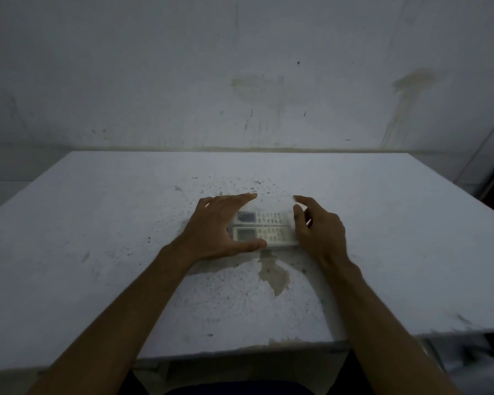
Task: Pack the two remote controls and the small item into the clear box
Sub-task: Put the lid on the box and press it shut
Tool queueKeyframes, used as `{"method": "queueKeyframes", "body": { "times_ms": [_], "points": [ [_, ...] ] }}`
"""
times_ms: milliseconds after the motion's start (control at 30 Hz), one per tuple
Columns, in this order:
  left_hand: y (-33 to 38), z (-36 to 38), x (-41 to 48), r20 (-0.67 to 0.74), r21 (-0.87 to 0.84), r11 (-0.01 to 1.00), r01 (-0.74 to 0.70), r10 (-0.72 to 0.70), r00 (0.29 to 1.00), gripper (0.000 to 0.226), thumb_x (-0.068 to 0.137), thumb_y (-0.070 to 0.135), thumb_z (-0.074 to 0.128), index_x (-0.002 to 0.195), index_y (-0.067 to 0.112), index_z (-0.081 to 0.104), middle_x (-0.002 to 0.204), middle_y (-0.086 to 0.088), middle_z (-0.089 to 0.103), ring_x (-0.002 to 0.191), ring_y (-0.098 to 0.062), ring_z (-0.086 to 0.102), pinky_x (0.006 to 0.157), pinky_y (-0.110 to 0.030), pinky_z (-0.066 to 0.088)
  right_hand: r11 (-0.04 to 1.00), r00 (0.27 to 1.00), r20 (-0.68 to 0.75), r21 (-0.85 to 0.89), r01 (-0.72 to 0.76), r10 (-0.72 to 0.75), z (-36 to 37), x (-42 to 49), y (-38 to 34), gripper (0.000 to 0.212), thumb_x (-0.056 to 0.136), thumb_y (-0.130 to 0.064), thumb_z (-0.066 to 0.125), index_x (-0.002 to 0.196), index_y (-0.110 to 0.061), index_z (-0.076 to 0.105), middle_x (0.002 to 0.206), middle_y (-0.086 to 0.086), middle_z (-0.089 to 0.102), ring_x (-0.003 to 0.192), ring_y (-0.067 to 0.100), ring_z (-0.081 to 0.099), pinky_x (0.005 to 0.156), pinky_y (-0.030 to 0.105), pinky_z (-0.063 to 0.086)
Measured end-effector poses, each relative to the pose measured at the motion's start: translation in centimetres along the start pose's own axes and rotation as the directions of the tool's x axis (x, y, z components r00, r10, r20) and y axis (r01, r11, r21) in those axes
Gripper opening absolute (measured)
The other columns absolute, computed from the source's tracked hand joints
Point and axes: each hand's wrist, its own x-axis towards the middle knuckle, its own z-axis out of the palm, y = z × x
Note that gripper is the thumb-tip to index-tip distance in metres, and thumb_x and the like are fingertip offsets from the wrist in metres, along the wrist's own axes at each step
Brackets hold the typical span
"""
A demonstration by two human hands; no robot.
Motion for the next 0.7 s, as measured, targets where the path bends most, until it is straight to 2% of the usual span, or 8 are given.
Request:
{"method": "queueKeyframes", "body": {
  "times_ms": [133,233,300,400,467,567,633,700],
  "points": [
    [-0.2,-0.2,0.5,0.095,-0.038,0.998,0.049,-0.046,0.994,0.103,0.069,0.089,0.057,0.155,0.043,0.024,0.161,0.008,0.037,0.144,-0.02,0.036,0.118,-0.046,0.021,0.992,0.991,0.112,0.096,-0.083,0.072,0.2,0.7,0.7,0.04,0.1,-0.042,0.05,0.134,-0.026,0.064,0.107,-0.005,0.074,0.091,0.016,0.07,0.087,0.044,0.06],
    [-0.3,-0.5,1.1,0.179,-0.019,0.999,0.051,-0.047,0.983,0.105,0.068,0.091,0.056,0.155,0.042,0.024,0.163,0.008,0.034,0.146,-0.022,0.033,0.118,-0.049,0.019,0.973,0.973,0.194,0.173,-0.156,0.122,0.2,1.1,0.9,0.04,0.101,-0.04,0.052,0.135,-0.023,0.065,0.126,-0.002,0.072,0.103,0.018,0.07,0.091,0.046,0.06],
    [-0.3,-0.9,1.8,0.236,0.034,0.999,0.04,-0.047,0.971,0.109,0.067,0.091,0.055,0.157,0.039,0.023,0.164,0.007,0.033,0.145,-0.024,0.033,0.118,-0.05,0.019,0.959,0.968,0.217,0.223,-0.175,0.126,0.0,1.2,1.1,0.038,0.1,-0.039,0.054,0.133,-0.023,0.067,0.12,-0.003,0.074,0.098,0.016,0.072,0.088,0.044,0.061],
    [0.7,-1.7,3.9,0.305,0.124,0.992,0.012,-0.05,0.951,0.112,0.067,0.089,0.058,0.158,0.037,0.018,0.166,0.004,0.028,0.149,-0.026,0.026,0.119,-0.052,0.016,0.939,0.963,0.234,0.281,-0.2,0.135,-0.4,1.6,1.7,0.035,0.098,-0.039,0.06,0.128,-0.024,0.071,0.098,-0.01,0.075,0.088,0.014,0.075,0.084,0.038,0.062],
    [2.6,-1.3,5.1,0.32,0.139,0.99,-0.038,-0.009,0.947,0.108,0.071,0.087,0.055,0.159,0.036,0.019,0.167,0.004,0.026,0.151,-0.025,0.024,0.12,-0.052,0.014,0.941,0.963,0.245,0.285,-0.185,0.115,-0.5,1.7,1.8,0.035,0.098,-0.039,0.061,0.127,-0.024,0.071,0.1,-0.005,0.078,0.082,0.009,0.073,0.08,0.028,0.062],
    [5.7,0.7,5.9,0.321,0.138,0.985,-0.099,0.05,0.946,0.107,0.07,0.094,0.046,0.157,0.036,0.025,0.165,0.005,0.031,0.149,-0.023,0.03,0.12,-0.054,0.017,0.956,0.968,0.24,0.26,-0.133,0.069,-0.9,1.6,1.5,0.036,0.099,-0.038,0.06,0.129,-0.02,0.07,0.114,0.001,0.077,0.079,-0.002,0.065,0.069,0.007,0.049],
    [6.1,2.1,5.9,0.298,0.154,0.984,-0.092,0.042,0.954,0.11,0.069,0.094,0.048,0.158,0.034,0.025,0.166,0.004,0.029,0.149,-0.022,0.03,0.12,-0.053,0.017,0.953,0.964,0.255,0.265,-0.143,0.074,-1.5,1.3,1.2,0.037,0.1,-0.037,0.058,0.13,-0.019,0.07,0.118,0.001,0.075,0.091,0.002,0.066,0.071,0.005,0.044],
    [5.7,2.7,5.9,0.263,0.146,0.986,-0.081,0.04,0.964,0.111,0.069,0.095,0.047,0.158,0.034,0.023,0.167,0.004,0.026,0.15,-0.022,0.027,0.121,-0.052,0.016,0.941,0.946,0.299,0.266,-0.208,0.124,-2.6,0.5,1.1,0.035,0.099,-0.037,0.06,0.127,-0.019,0.071,0.106,-0.004,0.076,0.089,0.005,0.07,0.067,0.008,0.045]
  ]
}}
